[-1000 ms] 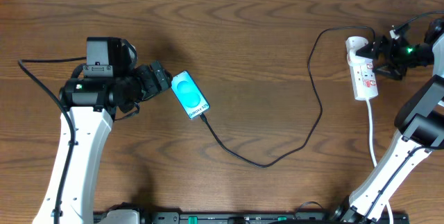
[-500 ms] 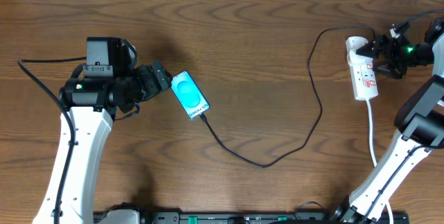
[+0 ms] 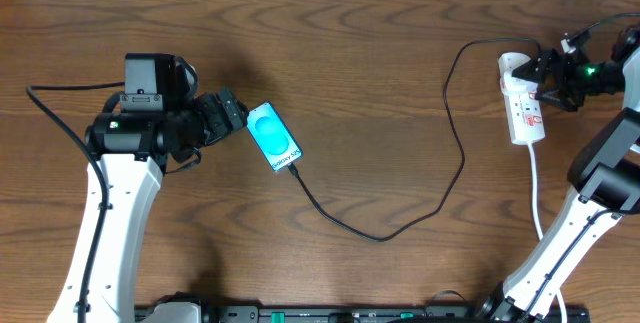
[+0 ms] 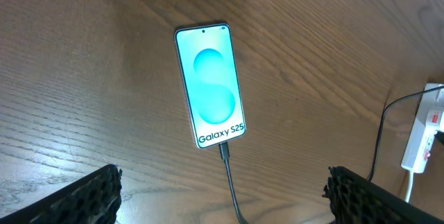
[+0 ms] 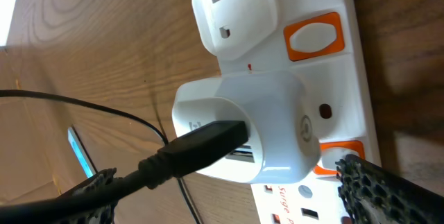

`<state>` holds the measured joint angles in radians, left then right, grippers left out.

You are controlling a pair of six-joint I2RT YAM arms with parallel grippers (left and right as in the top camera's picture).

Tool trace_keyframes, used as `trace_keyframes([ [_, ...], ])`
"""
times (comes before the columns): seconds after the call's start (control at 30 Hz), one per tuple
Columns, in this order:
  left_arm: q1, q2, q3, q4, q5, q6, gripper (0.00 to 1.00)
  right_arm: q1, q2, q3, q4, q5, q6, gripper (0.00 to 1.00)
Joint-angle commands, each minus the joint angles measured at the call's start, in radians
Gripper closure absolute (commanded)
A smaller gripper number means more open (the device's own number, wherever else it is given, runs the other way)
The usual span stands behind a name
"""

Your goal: Plug charger to phone and switch on socket

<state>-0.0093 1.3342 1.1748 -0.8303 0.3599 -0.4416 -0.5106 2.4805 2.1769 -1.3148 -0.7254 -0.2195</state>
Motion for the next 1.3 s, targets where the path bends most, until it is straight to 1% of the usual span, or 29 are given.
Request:
trace_keyframes([
  [0.0, 0.004, 0.005, 0.009, -0.003, -0.014, 0.002, 0.05, 0.019, 0.023, 0.021, 0.002, -0.021, -0.021, 0.01],
  [1.27, 0.004, 0.005, 0.009, -0.004, -0.014, 0.002, 0.05, 0.062, 0.024, 0.019, -0.004, 0.016, 0.005, 0.02],
])
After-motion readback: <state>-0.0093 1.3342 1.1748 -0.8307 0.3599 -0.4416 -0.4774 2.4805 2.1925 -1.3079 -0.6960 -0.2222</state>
